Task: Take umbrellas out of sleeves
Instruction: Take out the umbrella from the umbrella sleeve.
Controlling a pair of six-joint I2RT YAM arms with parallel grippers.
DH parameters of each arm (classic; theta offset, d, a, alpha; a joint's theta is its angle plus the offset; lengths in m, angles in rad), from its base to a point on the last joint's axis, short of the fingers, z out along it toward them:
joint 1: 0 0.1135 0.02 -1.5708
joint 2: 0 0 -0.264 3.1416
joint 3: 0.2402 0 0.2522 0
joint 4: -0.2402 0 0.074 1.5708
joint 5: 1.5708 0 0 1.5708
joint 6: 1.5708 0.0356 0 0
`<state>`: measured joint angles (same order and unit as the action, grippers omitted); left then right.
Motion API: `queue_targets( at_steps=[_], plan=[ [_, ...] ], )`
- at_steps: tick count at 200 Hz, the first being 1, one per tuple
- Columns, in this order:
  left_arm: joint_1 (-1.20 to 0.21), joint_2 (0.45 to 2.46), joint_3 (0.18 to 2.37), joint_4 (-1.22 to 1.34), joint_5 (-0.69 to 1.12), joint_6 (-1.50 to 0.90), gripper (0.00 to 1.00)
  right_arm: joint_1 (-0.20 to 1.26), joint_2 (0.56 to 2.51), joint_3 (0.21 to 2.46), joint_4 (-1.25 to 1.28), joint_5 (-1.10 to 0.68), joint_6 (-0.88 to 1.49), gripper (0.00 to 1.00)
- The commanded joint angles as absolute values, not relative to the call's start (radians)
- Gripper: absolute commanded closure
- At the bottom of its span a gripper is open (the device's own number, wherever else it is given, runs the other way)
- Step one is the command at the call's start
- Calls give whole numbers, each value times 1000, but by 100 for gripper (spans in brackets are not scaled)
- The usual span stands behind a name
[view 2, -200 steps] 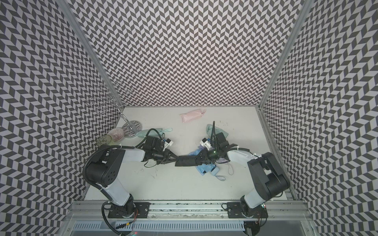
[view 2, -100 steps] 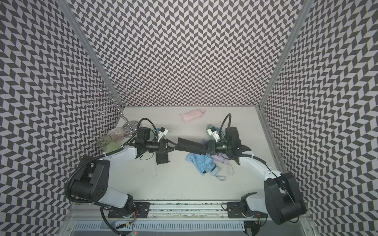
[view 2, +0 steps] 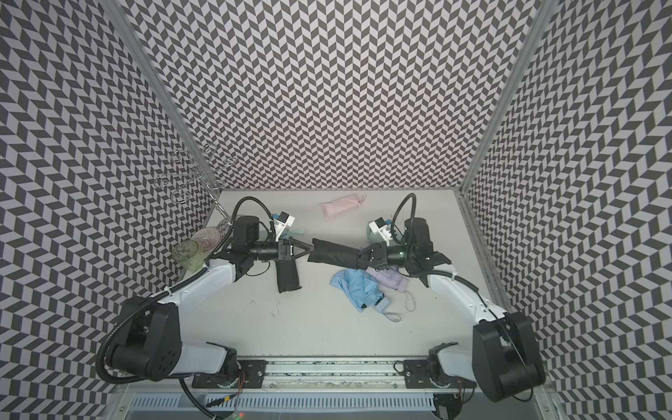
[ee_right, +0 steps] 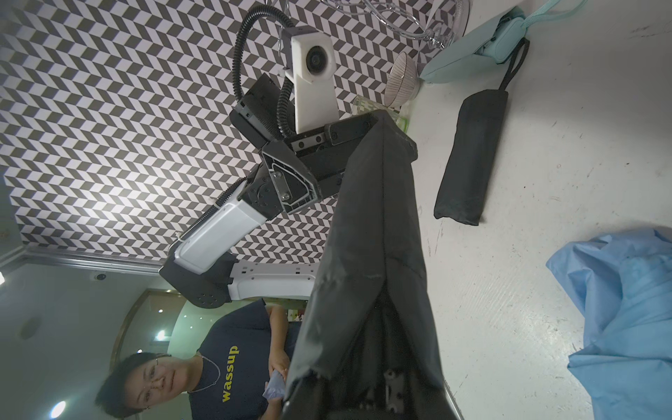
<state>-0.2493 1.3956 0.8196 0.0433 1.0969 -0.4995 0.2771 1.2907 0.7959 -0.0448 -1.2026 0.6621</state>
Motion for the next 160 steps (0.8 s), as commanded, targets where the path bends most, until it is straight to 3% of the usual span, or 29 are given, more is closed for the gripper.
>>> queue_targets(
  at_steps=[1, 26, 50, 70, 88, 160],
  plan=[
    [-274, 1388, 842, 56, 1122, -477, 0, 293, 1281, 825, 32, -1268, 663, 100],
    [-314, 1400, 869, 45, 1150, -467, 3, 298, 1290, 823, 37, -1257, 663, 100],
    [-324, 1416, 863, 32, 1159, -463, 13, 300, 1289, 825, 51, -1250, 673, 100],
    [-324, 1422, 863, 22, 1158, -460, 32, 299, 1293, 823, 55, -1247, 674, 100],
    [-320, 1437, 877, 0, 1157, -455, 61, 299, 1294, 819, 54, -1246, 672, 100],
    [-292, 1456, 882, -12, 1155, -464, 98, 299, 1294, 820, 46, -1235, 660, 100]
  ],
)
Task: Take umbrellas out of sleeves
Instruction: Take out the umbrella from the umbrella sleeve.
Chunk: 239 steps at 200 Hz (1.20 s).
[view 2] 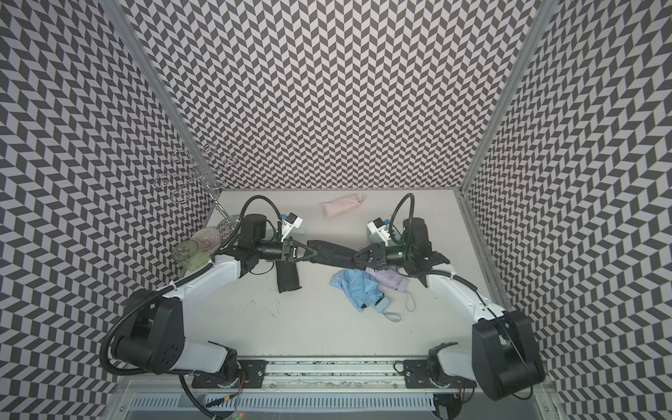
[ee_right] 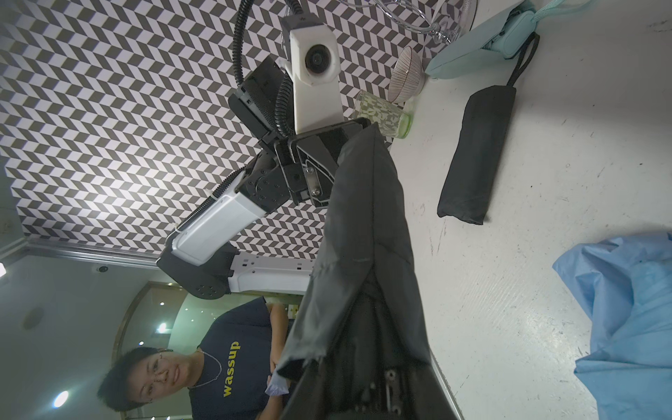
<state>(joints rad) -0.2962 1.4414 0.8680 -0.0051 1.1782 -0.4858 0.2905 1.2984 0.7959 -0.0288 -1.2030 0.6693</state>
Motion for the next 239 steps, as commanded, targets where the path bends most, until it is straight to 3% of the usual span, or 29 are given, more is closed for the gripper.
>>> queue_targets(
  at_steps=[1, 65, 133, 155, 198, 225, 239],
  plan=[
    [-292, 1456, 882, -12, 1155, -464, 99, 299, 1294, 820, 46, -1235, 660, 100],
    [-208, 1454, 858, 1, 1146, -507, 100, 283, 1269, 800, 51, -1198, 650, 100],
    [-232, 1460, 863, 30, 1187, -512, 100, 266, 1251, 746, 161, -1256, 713, 100],
    [-275, 1468, 882, 28, 1207, -496, 100, 275, 1254, 752, 167, -1277, 709, 79],
    [-309, 1485, 904, 29, 1230, -494, 100, 306, 1269, 767, 136, -1267, 680, 68],
    [-321, 1495, 916, 22, 1236, -490, 100, 328, 1288, 773, 134, -1264, 672, 46],
    [-326, 1498, 919, 20, 1239, -488, 100, 334, 1296, 777, 138, -1255, 674, 44]
  ],
)
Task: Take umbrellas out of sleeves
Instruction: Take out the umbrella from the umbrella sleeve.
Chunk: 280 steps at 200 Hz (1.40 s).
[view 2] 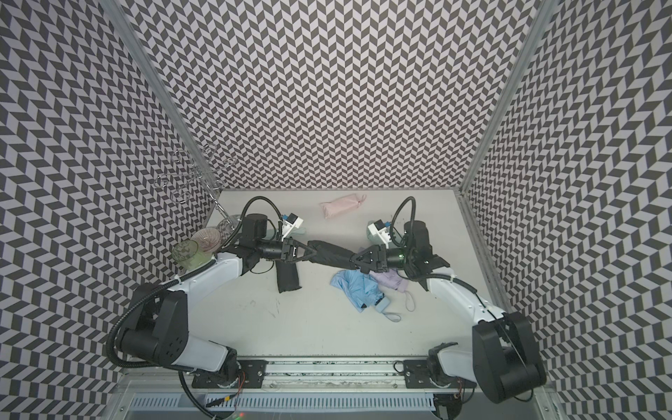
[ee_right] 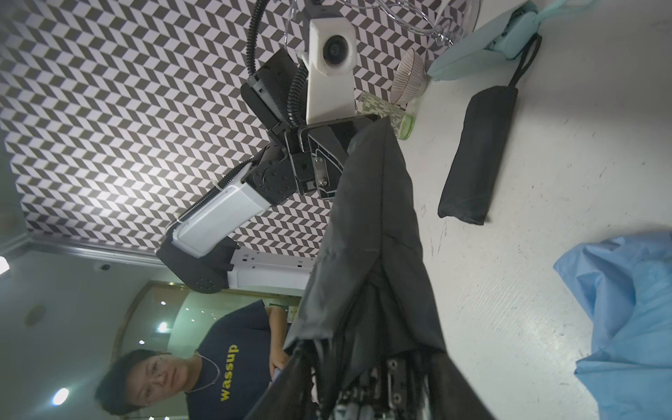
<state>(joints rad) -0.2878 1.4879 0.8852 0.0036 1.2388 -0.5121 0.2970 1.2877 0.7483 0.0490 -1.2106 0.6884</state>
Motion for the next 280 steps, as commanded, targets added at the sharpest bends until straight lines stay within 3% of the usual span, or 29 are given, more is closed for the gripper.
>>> queue_targets(
  at_steps=[1, 50, 69, 87, 93, 116, 133, 213, 241, 269, 280],
  plan=[
    [-326, 1499, 919, 20, 1239, -488, 100, 334, 1296, 778, 138, -1254, 674, 45],
    [-346, 1505, 929, 17, 1249, -483, 100, 364, 1340, 800, 150, -1228, 676, 59],
    [-348, 1511, 936, 4, 1244, -476, 100, 368, 1349, 799, 157, -1221, 674, 84],
    [-336, 1516, 946, -33, 1216, -456, 96, 368, 1347, 795, 141, -1219, 659, 98],
    [-327, 1516, 949, -52, 1198, -447, 90, 367, 1345, 792, 135, -1216, 655, 100],
    [-289, 1500, 928, -69, 1162, -438, 28, 356, 1318, 768, 152, -1209, 672, 100],
    [-269, 1480, 905, -62, 1140, -441, 1, 347, 1300, 752, 191, -1216, 704, 100],
    [-232, 1367, 832, 29, 1095, -487, 1, 331, 1302, 779, 138, -1222, 689, 100],
    [-210, 1348, 797, 94, 1113, -542, 15, 331, 1295, 779, 135, -1221, 694, 100],
    [-217, 1362, 790, 117, 1124, -557, 43, 333, 1290, 781, 133, -1222, 696, 100],
    [-227, 1371, 795, 123, 1157, -560, 44, 333, 1289, 782, 133, -1223, 696, 100]
  ],
)
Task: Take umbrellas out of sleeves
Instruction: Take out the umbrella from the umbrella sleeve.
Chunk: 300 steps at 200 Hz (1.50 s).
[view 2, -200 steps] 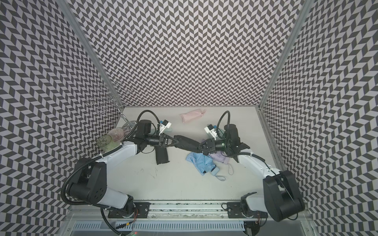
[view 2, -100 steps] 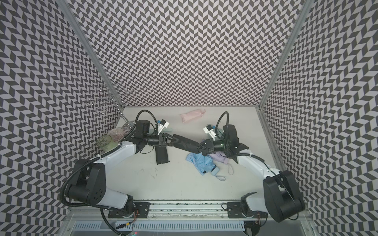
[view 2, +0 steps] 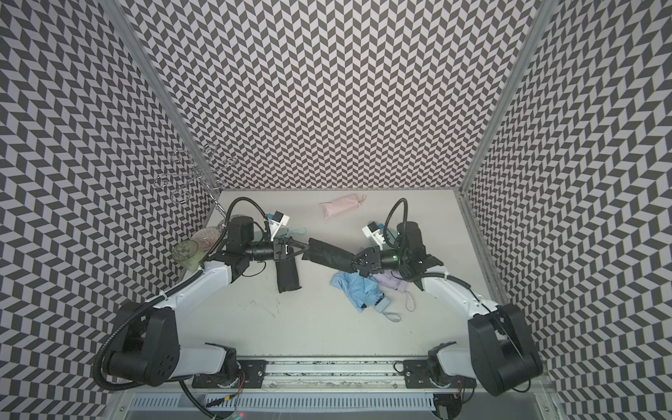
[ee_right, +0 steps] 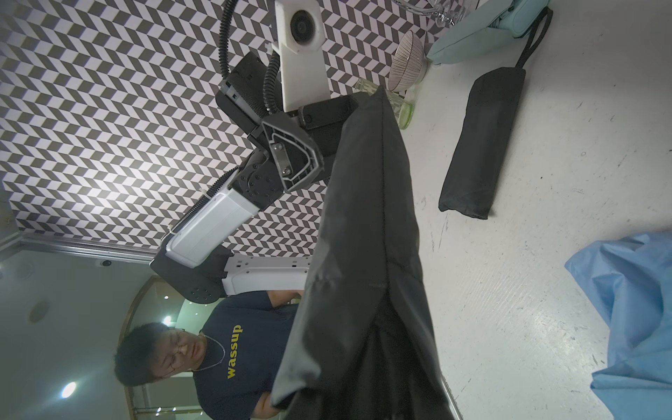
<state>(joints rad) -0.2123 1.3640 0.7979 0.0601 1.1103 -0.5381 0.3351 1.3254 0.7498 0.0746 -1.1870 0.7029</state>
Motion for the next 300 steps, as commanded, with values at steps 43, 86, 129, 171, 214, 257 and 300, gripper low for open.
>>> queue_targets(
  at_steps=[43, 86, 129, 171, 214, 257, 300],
  plan=[
    [-250, 1399, 809, 102, 1184, -539, 56, 333, 1284, 781, 130, -1218, 695, 100],
    [-247, 1424, 834, 52, 1178, -530, 95, 333, 1278, 775, 114, -1209, 685, 100],
    [-207, 1417, 836, 42, 1170, -529, 100, 333, 1267, 764, 90, -1195, 671, 100],
    [-173, 1410, 815, 46, 1160, -527, 100, 327, 1253, 738, 92, -1178, 669, 100],
    [-128, 1398, 806, 29, 1142, -520, 100, 309, 1242, 739, 99, -1170, 670, 100],
    [-70, 1383, 778, -4, 1074, -511, 100, 281, 1203, 730, 54, -1178, 645, 100],
    [-10, 1357, 750, 1, 1045, -529, 100, 226, 1118, 690, 0, -1180, 636, 100]
  ],
)
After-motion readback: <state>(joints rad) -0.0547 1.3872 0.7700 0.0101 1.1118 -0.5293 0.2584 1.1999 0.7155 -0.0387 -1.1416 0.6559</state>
